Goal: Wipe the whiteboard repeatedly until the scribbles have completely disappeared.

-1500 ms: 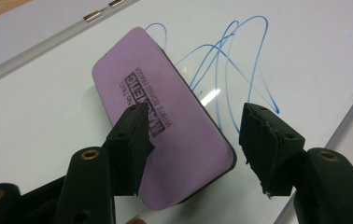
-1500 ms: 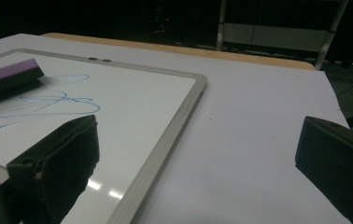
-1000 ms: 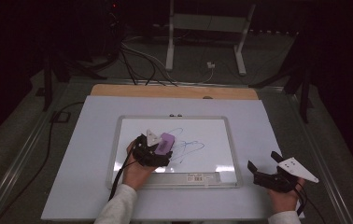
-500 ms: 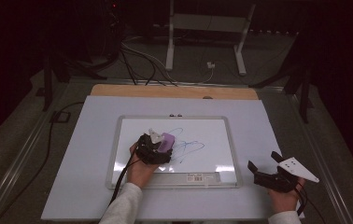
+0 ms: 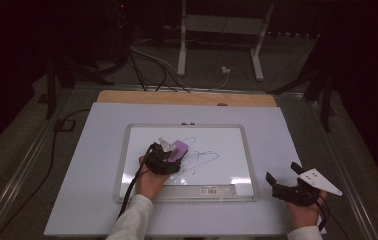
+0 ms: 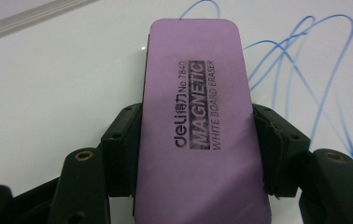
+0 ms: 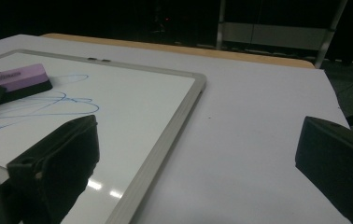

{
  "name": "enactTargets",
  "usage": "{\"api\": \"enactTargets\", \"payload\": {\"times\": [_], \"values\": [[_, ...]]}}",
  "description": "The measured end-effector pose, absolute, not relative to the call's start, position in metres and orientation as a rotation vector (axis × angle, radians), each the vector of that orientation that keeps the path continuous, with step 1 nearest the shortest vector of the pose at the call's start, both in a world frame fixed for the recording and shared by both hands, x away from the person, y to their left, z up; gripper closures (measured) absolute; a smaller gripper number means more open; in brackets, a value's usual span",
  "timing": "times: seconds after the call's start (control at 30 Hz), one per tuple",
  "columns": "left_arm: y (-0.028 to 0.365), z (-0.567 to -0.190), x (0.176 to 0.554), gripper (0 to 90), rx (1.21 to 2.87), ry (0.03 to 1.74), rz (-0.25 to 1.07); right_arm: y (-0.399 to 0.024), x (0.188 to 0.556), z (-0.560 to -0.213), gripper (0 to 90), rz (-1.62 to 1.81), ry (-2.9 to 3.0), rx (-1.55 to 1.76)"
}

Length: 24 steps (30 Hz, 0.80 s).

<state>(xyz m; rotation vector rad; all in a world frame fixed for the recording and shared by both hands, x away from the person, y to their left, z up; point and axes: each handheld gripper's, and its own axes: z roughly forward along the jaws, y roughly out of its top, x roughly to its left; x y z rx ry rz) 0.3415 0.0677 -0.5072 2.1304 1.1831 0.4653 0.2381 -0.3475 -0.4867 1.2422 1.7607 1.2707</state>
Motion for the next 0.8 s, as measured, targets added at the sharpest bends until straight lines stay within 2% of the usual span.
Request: {"api": "enactTargets", "payload": {"times": [0.8], "values": [[0.093,-0.506,0.377,41.6,2.102,1.324,0.549,-0.348,0.238,-0.486,0.1,1.27,1.759,1.242]]}}
